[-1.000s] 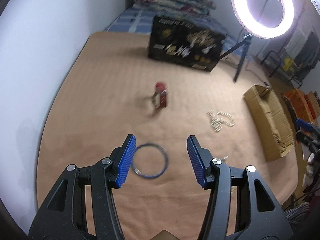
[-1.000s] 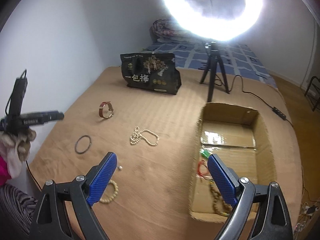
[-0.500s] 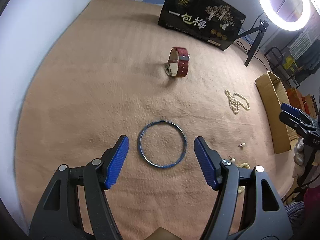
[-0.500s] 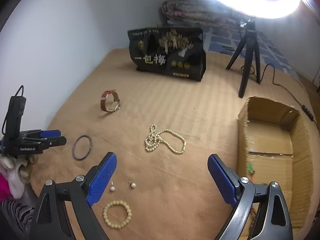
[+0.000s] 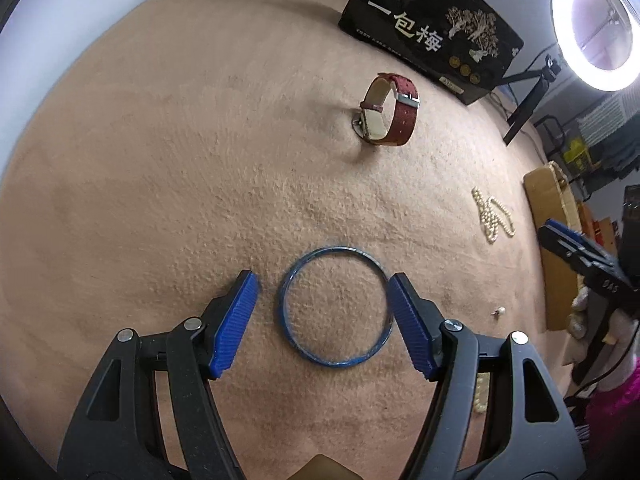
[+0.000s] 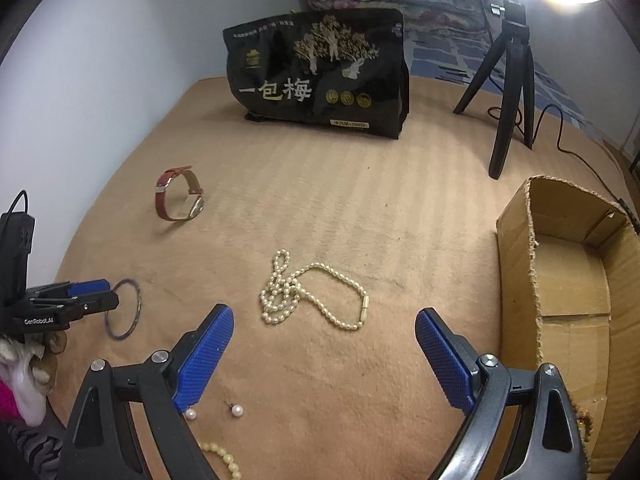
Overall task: Organize jewelry
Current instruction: 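Grasp the blue bangle with the left tool while the right tool grasps the pearl necklace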
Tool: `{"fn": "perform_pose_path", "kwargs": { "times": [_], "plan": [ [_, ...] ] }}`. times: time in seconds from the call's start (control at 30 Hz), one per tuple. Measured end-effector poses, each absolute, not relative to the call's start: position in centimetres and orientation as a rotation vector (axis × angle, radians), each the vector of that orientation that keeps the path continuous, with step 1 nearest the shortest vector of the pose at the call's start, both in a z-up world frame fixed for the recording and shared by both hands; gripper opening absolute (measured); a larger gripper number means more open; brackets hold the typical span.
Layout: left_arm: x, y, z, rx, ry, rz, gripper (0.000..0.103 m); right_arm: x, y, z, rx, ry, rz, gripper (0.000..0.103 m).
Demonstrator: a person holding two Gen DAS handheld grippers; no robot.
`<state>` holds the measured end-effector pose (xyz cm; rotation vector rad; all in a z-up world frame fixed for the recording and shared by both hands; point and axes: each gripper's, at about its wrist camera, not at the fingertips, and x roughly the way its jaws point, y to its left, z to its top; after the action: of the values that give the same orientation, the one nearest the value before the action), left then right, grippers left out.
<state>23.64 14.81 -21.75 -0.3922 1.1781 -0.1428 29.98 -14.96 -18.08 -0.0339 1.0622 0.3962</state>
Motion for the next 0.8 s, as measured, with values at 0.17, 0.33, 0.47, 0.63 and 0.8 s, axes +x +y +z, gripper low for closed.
{"fn": "perform_pose_path", "kwargs": {
  "times": [0.17,0.33,0.47,0.63,0.8],
  "plan": [
    [23.8,14.4,-21.9,-0.396,1.174,-0.157,0.080,30.7,-14.4,-18.8,-0.035,1.074,0.397,0.094],
    [23.6,13.0,-21.9,-0.320,1.167,-0.153,0.082,31.3,-14.0,-19.6,-0.043,1.083,0.400,0.094],
    [23.3,11.3,-22.1,-0.194,1.158,-0.139,0.086,31.6,-13.5,-20.2,-0.066,1.083,0.410,0.094],
    [23.1,9.7,-22.5,-0.079,1.152,-0.120,0.089,32.1,-12.6,-21.1,-0.102,1.101,0.429,0.094],
    [23.1,9.1,-23.0,-0.023,1.147,-0.103,0.089,32.8,-11.8,-22.2,-0.139,1.124,0.424,0.094]
  ]
}}
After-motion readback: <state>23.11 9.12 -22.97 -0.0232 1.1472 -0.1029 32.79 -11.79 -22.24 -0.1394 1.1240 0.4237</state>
